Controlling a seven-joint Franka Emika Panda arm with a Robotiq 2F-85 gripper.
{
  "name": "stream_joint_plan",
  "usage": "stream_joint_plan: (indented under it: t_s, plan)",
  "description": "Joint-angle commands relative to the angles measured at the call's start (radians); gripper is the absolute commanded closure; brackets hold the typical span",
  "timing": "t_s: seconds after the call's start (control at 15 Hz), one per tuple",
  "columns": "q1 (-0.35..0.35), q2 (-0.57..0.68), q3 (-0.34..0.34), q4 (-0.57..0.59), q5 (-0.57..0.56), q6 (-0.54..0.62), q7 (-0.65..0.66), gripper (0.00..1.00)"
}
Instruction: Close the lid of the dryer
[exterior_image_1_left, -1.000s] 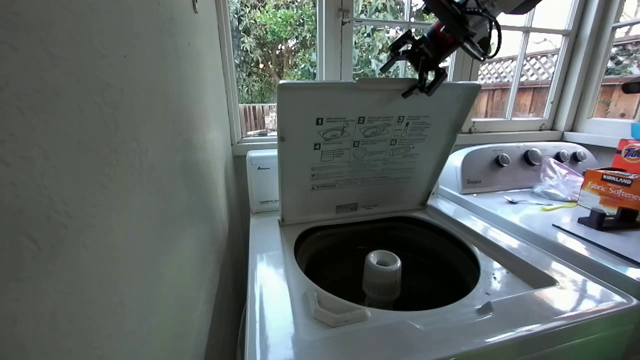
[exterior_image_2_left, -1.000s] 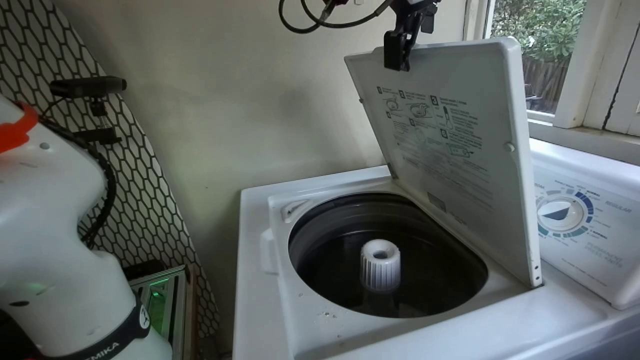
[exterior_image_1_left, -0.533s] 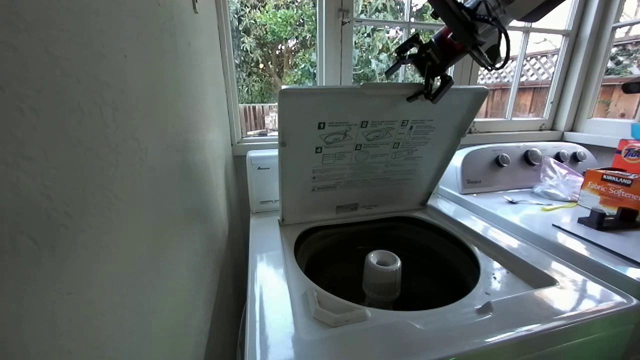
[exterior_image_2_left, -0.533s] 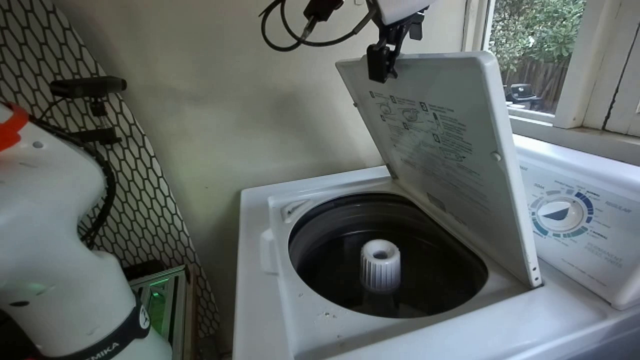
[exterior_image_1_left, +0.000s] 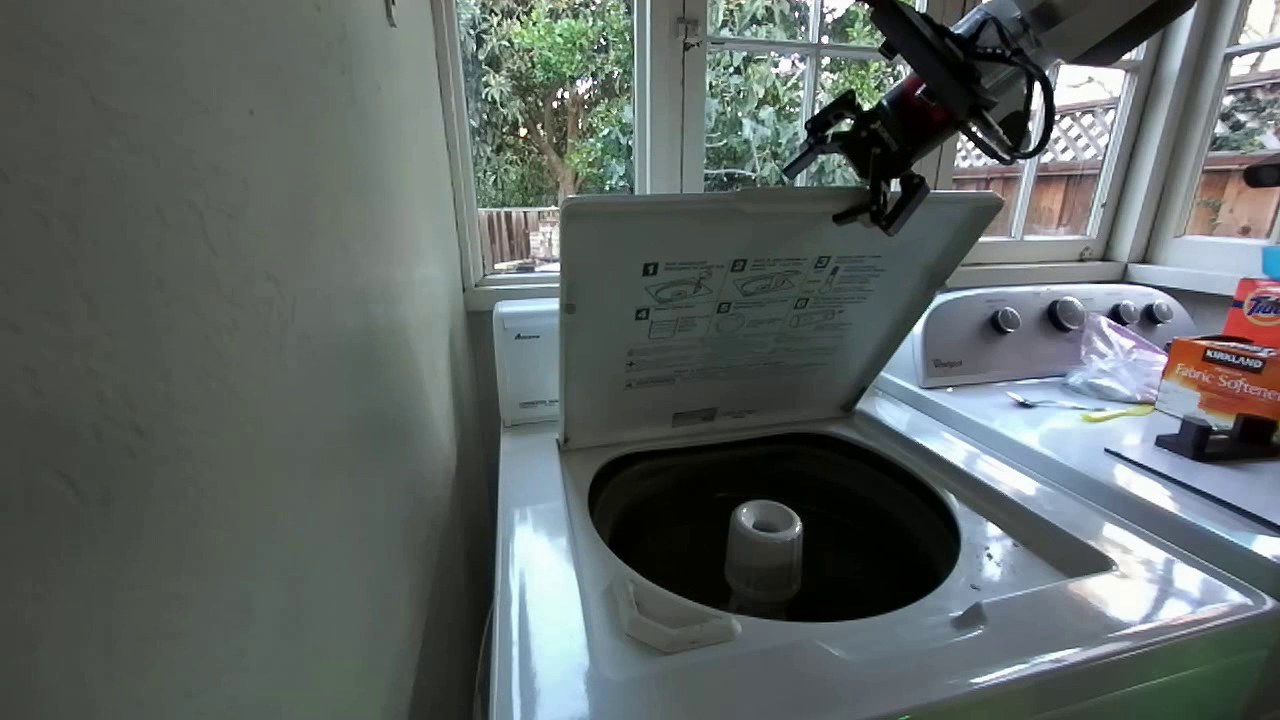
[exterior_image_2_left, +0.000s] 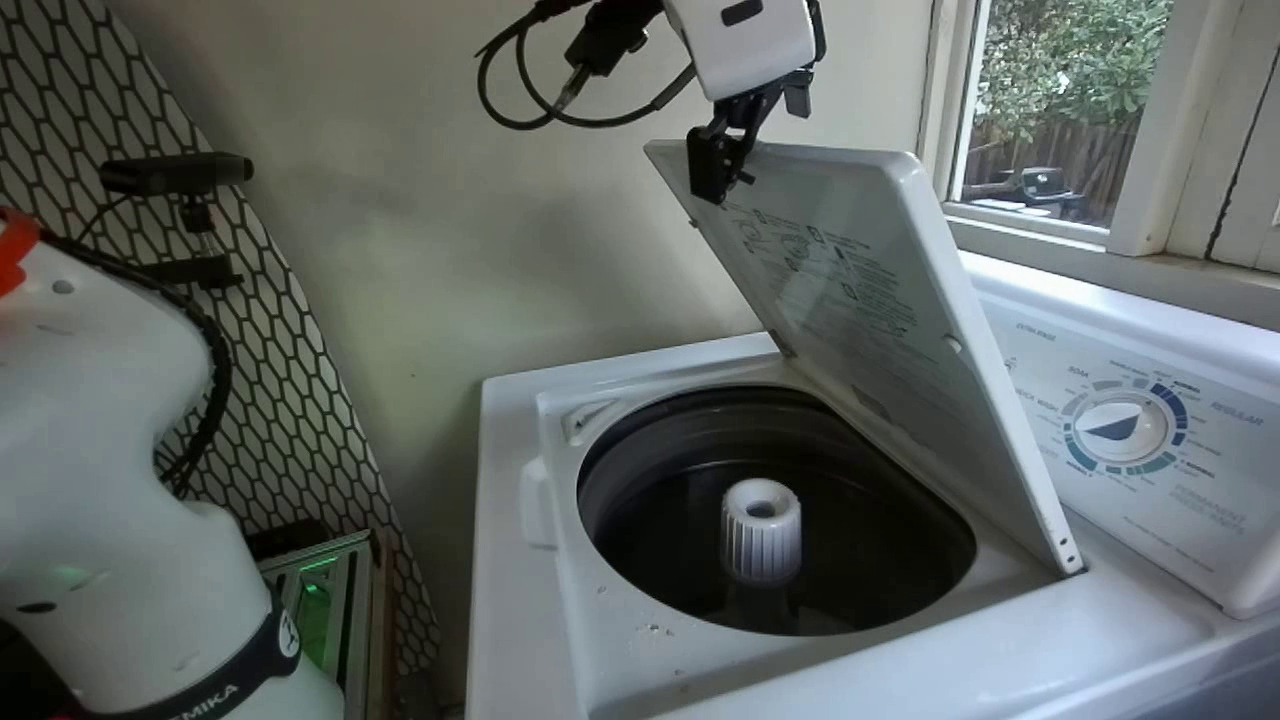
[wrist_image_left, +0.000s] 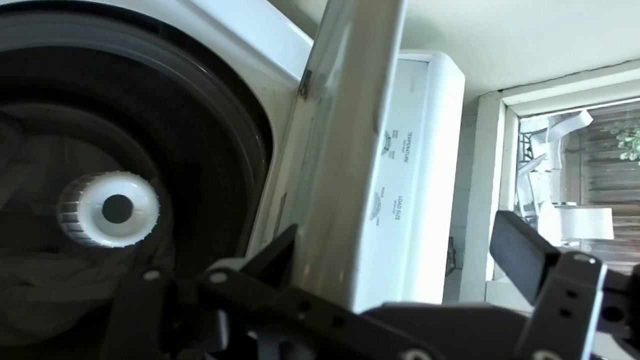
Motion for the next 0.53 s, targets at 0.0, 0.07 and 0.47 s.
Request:
stream_joint_plan:
  t_s: [0.0, 0.07, 0.47]
  plan:
    - [-0.032, -0.025, 0.026, -0.051, -0.013, 0.020, 0.051, 0.00]
    - [-0.035, -0.032, 0.028, -0.062, -0.014, 0.019, 0.058, 0.00]
    - [-0.031, -0.058, 0.022, -0.083, -0.003, -0.010, 0.063, 0.00]
